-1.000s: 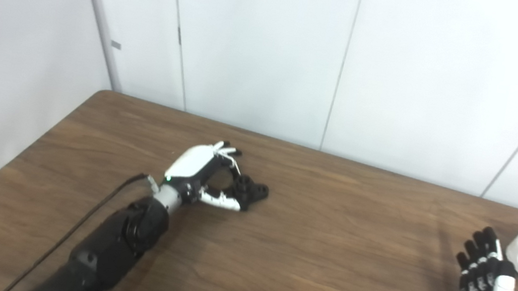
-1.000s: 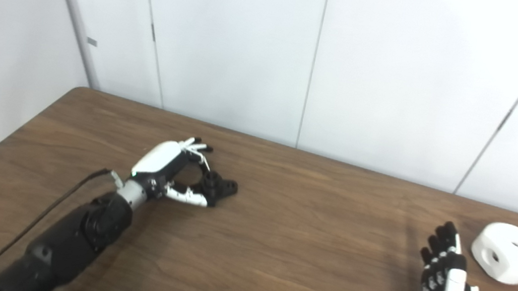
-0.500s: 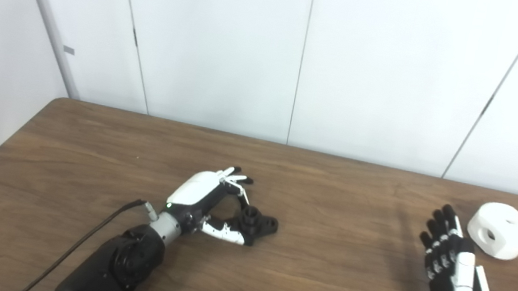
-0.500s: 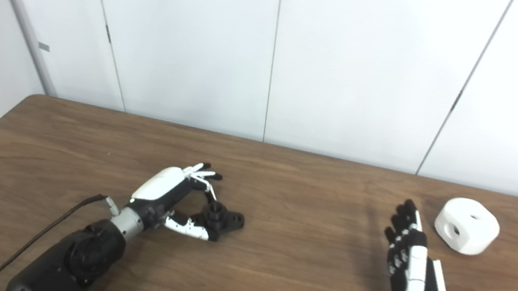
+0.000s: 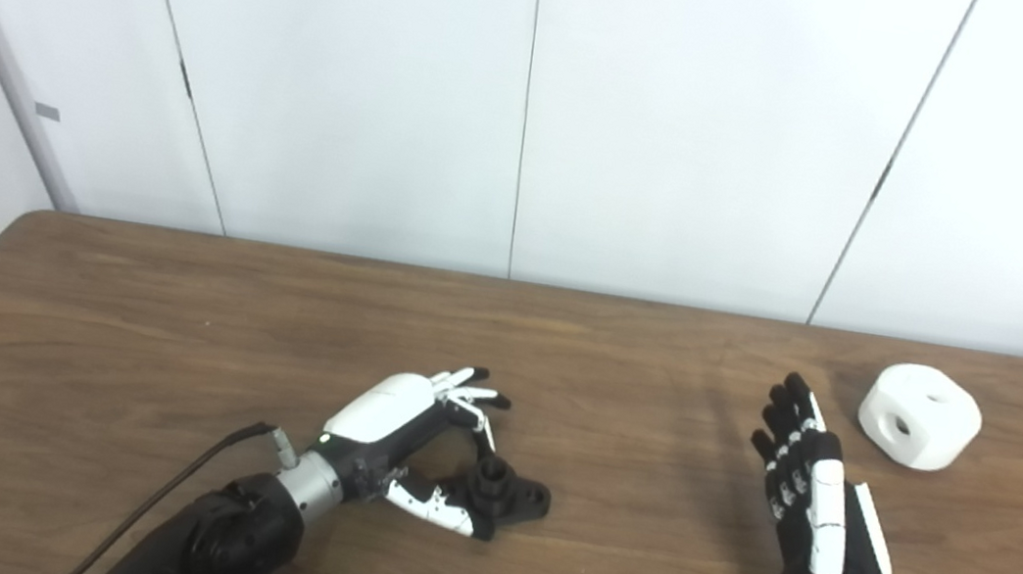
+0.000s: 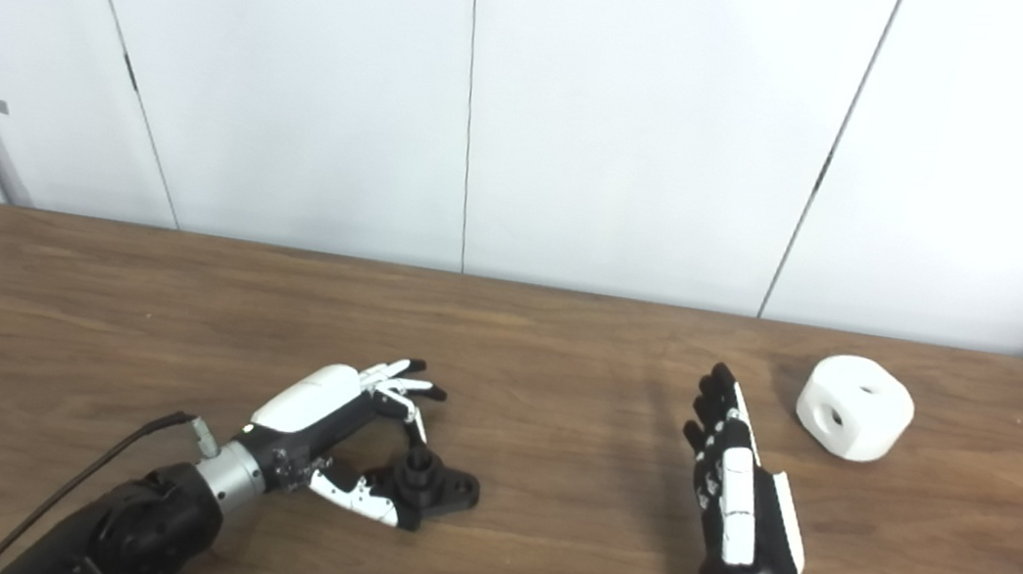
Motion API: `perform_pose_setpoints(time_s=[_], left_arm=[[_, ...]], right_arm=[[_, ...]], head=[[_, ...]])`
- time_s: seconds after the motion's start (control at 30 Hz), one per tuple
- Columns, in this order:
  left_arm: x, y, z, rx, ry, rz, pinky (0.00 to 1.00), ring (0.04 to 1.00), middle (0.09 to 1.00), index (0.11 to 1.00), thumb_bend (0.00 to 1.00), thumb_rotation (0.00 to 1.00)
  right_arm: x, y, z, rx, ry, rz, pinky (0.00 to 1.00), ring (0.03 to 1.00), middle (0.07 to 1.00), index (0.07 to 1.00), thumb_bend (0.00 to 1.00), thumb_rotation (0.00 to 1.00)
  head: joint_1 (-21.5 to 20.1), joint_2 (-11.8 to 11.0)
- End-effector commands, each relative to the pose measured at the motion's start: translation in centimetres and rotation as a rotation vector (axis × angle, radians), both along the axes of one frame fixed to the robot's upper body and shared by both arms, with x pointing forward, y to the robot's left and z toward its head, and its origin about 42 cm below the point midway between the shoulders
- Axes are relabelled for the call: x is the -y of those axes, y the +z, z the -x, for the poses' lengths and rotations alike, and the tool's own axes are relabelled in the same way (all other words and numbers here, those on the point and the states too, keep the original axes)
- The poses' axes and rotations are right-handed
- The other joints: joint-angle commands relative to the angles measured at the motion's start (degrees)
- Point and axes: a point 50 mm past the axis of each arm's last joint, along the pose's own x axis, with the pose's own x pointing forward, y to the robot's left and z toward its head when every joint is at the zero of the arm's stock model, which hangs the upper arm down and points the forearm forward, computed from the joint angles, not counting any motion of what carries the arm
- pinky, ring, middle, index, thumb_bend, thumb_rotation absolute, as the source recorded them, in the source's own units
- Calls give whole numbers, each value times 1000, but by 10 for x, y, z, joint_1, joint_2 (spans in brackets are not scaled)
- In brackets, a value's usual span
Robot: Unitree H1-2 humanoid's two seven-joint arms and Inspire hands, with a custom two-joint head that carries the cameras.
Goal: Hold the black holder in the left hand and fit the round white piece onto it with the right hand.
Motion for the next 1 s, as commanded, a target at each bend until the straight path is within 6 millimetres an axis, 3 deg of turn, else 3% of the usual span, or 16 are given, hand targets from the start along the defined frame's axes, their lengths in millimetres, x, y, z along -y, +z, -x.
perform_pose_setpoints(time_s=[0.0, 0.37, 0.97], left_arm=[[14, 4, 3, 12, -73, 5, 1000, 1000, 877, 482, 524, 56], [15, -4, 2, 0, -71, 7, 1000, 1000, 879, 481, 523, 55], [-6, -20, -5, 37, 17, -28, 1000, 1000, 854, 482, 524, 51]], right_arm=[[-5, 17, -3, 82, 11, -6, 975, 992, 982, 968, 438, 1000], [-11, 17, -3, 90, 45, -32, 1000, 1000, 994, 981, 448, 1000], [-9, 29, 1, 118, 26, -11, 994, 990, 980, 964, 486, 1000]], head=[[-1, 0], [-7, -2], [-12, -3]])
